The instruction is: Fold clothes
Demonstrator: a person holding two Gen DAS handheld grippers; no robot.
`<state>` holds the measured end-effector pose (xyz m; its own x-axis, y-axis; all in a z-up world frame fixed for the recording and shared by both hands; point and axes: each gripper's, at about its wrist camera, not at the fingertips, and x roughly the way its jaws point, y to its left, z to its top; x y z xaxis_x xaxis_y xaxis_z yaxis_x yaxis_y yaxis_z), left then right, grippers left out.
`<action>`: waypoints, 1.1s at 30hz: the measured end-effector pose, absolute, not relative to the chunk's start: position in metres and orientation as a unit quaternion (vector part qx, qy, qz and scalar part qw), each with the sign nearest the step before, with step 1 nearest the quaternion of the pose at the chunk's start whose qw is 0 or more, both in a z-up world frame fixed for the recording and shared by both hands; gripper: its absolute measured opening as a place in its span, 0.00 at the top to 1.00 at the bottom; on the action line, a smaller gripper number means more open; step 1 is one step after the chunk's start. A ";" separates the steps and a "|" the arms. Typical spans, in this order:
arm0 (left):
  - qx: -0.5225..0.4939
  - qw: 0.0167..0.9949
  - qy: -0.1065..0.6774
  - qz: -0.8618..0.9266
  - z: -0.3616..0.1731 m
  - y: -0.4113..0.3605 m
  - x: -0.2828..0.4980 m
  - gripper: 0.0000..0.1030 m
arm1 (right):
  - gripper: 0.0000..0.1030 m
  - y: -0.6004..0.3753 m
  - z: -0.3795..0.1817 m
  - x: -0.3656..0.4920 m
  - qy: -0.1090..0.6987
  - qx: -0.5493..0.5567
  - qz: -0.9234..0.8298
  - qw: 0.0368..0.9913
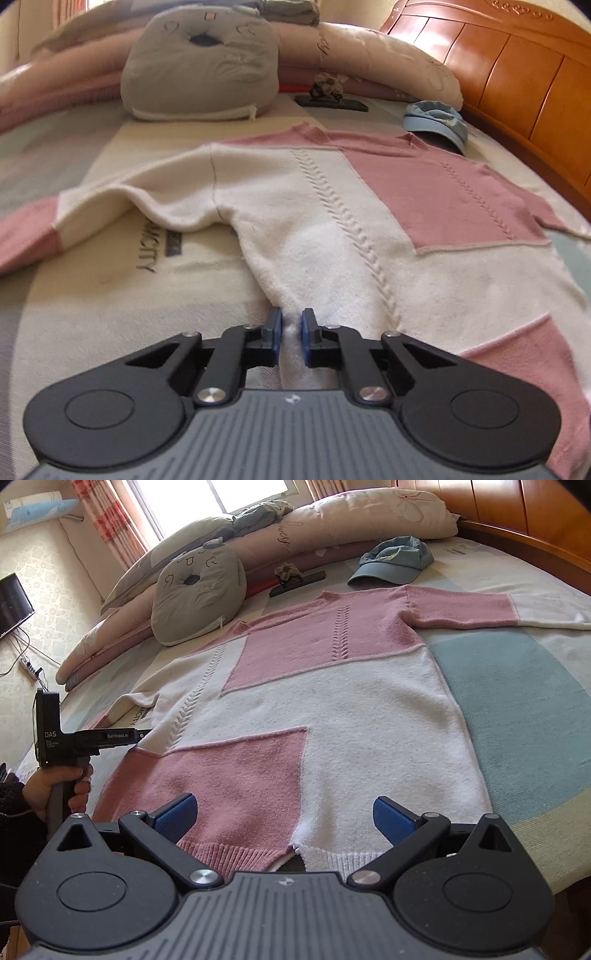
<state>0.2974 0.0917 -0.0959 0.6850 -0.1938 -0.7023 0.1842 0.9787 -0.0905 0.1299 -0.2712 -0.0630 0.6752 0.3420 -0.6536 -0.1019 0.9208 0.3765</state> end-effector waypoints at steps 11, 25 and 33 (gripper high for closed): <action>-0.027 0.920 0.376 -0.104 -0.078 0.116 0.288 0.88 | 0.00 -0.261 -0.062 0.134 0.386 0.140 0.141 0.901; 0.091 0.910 0.364 -0.175 -0.098 0.098 0.210 0.83 | 0.00 -0.176 -0.110 0.178 0.387 -0.073 0.174 0.902; 0.113 0.907 0.342 -0.220 -0.078 0.074 0.195 0.65 | 0.00 -0.189 -0.100 0.156 0.390 -0.071 0.172 0.902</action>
